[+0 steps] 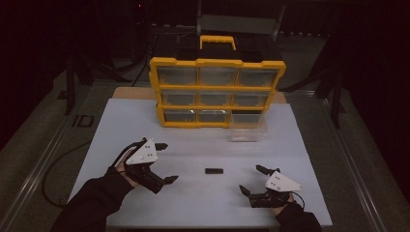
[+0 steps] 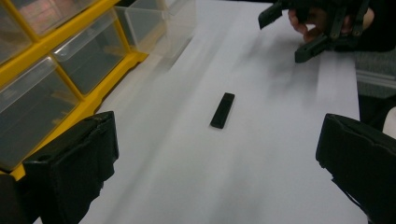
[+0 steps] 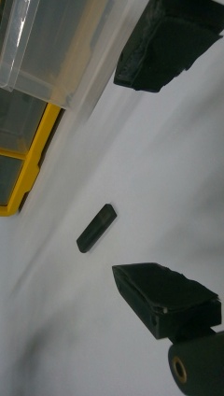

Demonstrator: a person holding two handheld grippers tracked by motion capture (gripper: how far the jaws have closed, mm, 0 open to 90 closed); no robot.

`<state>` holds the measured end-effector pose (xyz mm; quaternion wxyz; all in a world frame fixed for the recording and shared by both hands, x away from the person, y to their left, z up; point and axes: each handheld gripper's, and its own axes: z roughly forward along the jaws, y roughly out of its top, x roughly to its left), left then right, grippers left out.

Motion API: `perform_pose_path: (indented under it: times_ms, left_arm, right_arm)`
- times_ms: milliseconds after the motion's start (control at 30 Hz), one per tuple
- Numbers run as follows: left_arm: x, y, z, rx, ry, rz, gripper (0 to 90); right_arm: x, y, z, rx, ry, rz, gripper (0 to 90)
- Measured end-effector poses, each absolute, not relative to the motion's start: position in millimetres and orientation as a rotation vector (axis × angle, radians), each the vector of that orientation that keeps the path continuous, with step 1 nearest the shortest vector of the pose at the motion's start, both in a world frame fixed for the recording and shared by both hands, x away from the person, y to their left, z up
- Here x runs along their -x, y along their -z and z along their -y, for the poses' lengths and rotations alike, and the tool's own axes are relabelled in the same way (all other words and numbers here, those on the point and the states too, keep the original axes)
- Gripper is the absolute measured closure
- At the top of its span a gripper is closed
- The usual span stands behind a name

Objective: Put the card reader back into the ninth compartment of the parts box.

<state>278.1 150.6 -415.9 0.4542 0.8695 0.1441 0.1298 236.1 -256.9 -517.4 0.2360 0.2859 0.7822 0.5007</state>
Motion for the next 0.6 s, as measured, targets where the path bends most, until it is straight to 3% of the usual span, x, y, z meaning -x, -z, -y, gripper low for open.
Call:
perform_pose_path:
  times_ms: [600]
  left_arm:
    - [-295,414,-113,-2.286,-0.263,-0.252,0.3]
  right_arm:
    - [-236,517,256,-0.794,-1.379,-2.151,8.5]
